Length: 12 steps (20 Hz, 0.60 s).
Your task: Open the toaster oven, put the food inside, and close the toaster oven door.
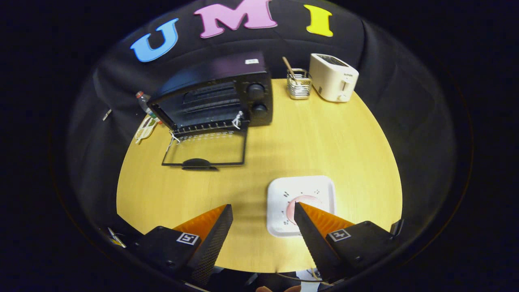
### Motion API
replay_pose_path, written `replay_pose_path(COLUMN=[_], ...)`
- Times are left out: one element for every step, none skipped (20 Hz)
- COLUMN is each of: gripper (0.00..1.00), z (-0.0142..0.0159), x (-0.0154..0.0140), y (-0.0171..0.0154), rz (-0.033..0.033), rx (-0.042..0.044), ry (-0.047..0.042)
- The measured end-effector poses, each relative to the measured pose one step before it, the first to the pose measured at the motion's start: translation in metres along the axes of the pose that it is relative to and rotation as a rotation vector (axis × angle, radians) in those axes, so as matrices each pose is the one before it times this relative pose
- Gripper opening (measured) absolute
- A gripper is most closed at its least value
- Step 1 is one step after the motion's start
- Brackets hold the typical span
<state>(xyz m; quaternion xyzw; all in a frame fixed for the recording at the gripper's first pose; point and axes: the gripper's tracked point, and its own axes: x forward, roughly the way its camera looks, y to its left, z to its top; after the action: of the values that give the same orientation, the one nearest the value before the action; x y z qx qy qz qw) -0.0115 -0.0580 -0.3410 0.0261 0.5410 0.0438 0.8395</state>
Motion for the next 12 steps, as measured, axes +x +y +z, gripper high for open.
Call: replay_pose_path(gripper=[0.99,0.99,0.99,0.99,0.99,0.99,0.99,0.99,0.99,0.99,0.99,0.96], z=[-0.00350,-0.00303,-0.00320,-0.00246,-0.00171,-0.00232,-0.00183,-0.00090,-0.00027,0.00017,-0.00043,0.00108], x=[0.00349,0.00578,0.00580,0.00598,0.00884,0.00836,0.00930,0.00937,0.00798,0.00700,0.00749,0.00700], y=[-0.01625,-0.01845,-0.01619,-0.01583,-0.01372,-0.01312,-0.01107,-0.00879,-0.00609,-0.00403,-0.00235,-0.00422], rz=[0.00203,0.00009,-0.00186,-0.00843,-0.00373,-0.00376,-0.00346,0.00026,0.00129,0.00965,0.00533,0.00149], rx=[0.01573,0.00977,0.00120,0.00132,-0.00425,0.00047,0.00171,0.00429,0.00494,0.00202,0.00058,-0.00636], ry=[0.03466,0.03543,0.03335,0.02685,0.02740,0.02530,0.02523,0.01941,0.01971,0.01559,0.01258,0.01486])
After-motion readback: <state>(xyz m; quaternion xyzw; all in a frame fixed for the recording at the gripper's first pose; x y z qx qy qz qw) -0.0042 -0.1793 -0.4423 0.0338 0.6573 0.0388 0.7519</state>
